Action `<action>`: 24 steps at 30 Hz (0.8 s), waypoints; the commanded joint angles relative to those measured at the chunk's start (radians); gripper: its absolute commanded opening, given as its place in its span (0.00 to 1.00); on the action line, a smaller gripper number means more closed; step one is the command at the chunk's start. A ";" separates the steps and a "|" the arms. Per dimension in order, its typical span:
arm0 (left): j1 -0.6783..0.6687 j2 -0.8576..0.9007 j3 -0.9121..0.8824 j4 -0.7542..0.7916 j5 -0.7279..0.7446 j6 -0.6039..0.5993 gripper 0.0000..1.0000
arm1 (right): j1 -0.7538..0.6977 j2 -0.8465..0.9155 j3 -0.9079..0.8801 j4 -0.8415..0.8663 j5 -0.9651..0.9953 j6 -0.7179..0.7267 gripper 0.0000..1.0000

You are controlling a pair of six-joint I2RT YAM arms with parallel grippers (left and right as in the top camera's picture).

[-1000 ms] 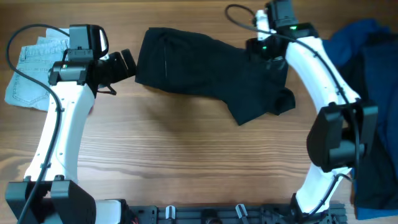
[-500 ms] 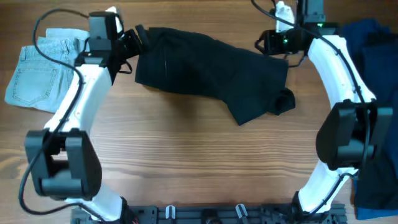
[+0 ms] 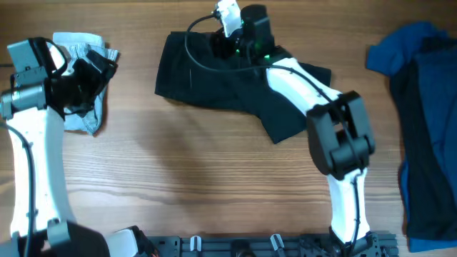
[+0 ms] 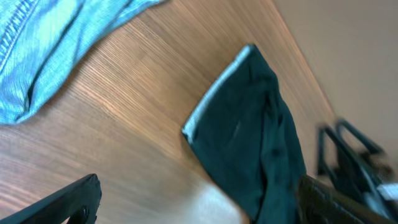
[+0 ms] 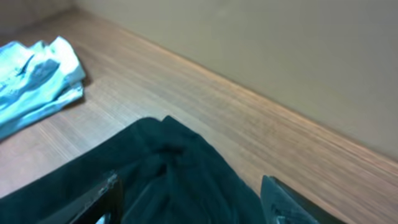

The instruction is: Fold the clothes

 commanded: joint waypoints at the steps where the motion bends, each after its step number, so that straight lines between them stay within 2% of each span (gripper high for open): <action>1: -0.032 -0.060 0.005 -0.065 -0.003 0.055 1.00 | 0.006 0.098 0.005 0.085 0.015 0.069 0.72; 5: -0.065 -0.055 0.005 -0.116 -0.057 0.055 1.00 | 0.006 0.166 0.005 0.145 0.016 0.068 0.83; 10: -0.102 -0.053 0.005 -0.116 -0.106 0.055 1.00 | 0.023 0.169 0.006 0.088 0.066 0.009 0.93; 13: -0.106 -0.051 0.005 -0.116 -0.121 0.055 1.00 | 0.048 0.169 0.006 0.070 0.111 -0.062 0.92; 17: -0.106 -0.051 0.005 -0.120 -0.124 0.055 1.00 | 0.060 0.169 0.006 0.071 0.151 -0.067 0.88; 24: -0.106 -0.051 0.005 -0.127 -0.124 0.055 1.00 | 0.061 0.205 0.006 0.081 0.186 -0.143 0.86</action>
